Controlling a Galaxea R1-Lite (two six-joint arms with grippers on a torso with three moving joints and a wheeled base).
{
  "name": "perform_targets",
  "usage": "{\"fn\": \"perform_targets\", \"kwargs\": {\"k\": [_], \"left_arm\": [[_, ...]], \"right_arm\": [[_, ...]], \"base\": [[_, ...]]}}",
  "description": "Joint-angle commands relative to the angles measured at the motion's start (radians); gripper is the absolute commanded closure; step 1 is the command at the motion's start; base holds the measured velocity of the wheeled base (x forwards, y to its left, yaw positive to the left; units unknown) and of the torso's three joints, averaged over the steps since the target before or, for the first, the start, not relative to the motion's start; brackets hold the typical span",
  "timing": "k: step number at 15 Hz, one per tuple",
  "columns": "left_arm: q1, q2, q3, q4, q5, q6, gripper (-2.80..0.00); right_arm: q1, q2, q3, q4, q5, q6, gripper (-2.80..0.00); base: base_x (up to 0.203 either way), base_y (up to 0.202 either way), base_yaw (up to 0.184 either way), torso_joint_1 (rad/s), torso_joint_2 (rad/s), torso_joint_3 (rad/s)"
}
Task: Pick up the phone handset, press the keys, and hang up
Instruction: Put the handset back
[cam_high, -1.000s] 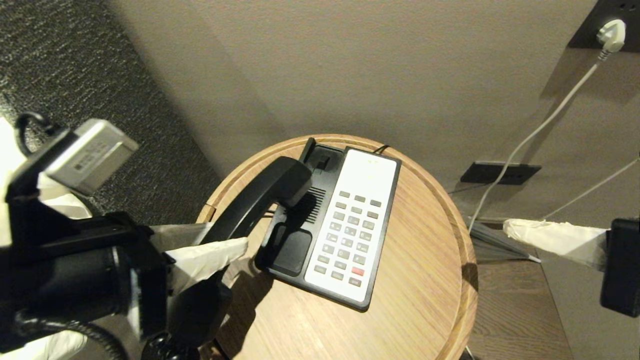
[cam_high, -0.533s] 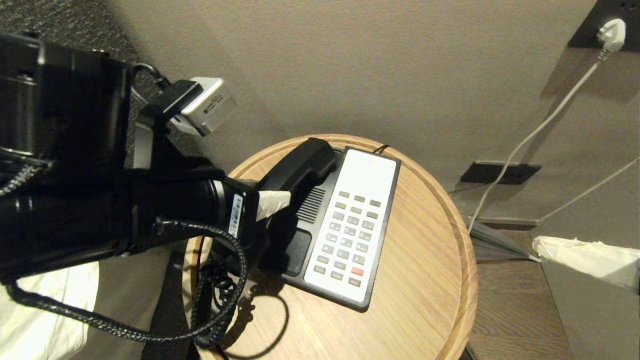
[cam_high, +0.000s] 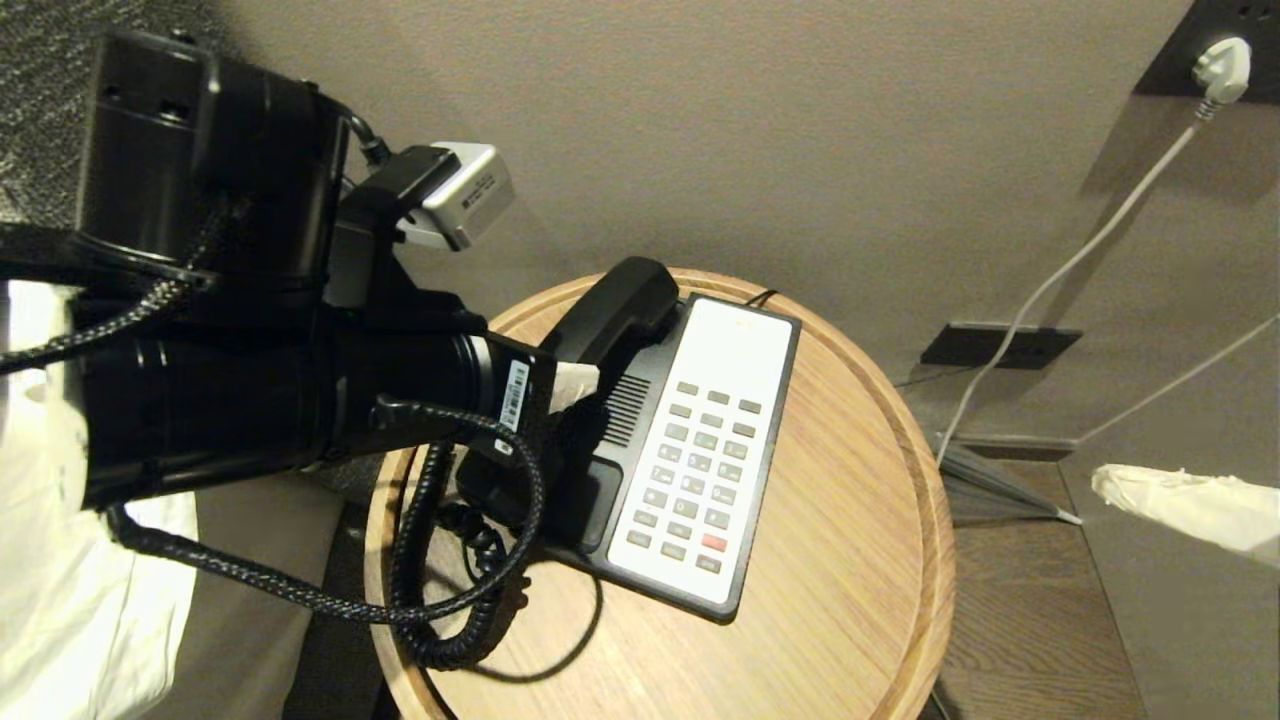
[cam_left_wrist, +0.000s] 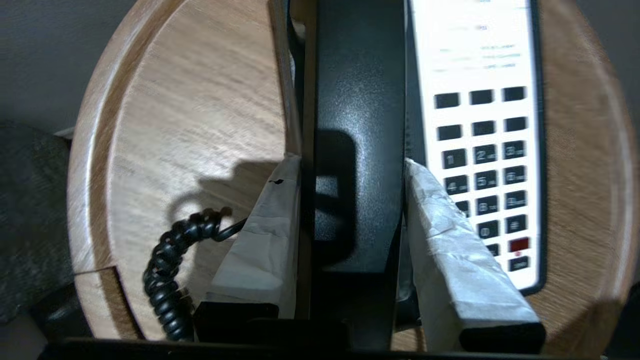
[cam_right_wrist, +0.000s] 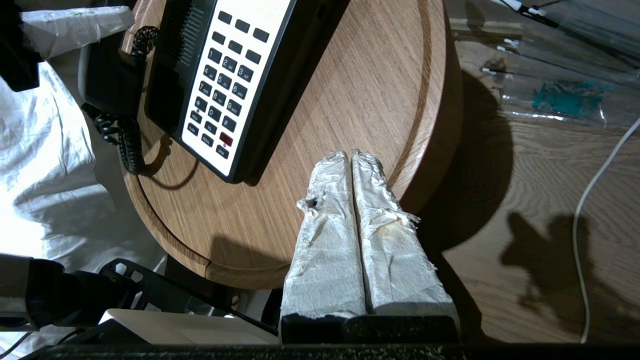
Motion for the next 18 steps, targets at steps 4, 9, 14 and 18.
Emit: {"fn": "perform_targets", "kwargs": {"k": [4,9,14,18], "left_arm": [[0.000,0.038,-0.065,0.036,0.052,-0.007,0.00],[-0.032,0.042,-0.177,0.177,0.066,-0.072,0.00],[-0.098,0.067,-0.231,0.248,0.113,-0.167,0.00],[-0.101,0.087,-0.224,0.249,0.144,-0.173,0.00]], "right_arm": [[0.000,-0.007,0.012,0.004,-0.004,0.004,0.00],[0.000,-0.018,0.040,0.001,-0.002,0.005,0.00],[0.000,-0.023,0.046,0.001,-0.002,0.005,0.00],[0.000,-0.028,0.045,0.002,-0.002,0.005,0.00]], "base": [[0.000,0.000,0.000,0.000,0.00,0.000],[0.000,0.000,0.000,0.000,0.00,0.000],[0.000,0.000,0.000,0.000,0.00,0.000],[0.000,0.000,0.000,0.000,0.00,0.000]]}}
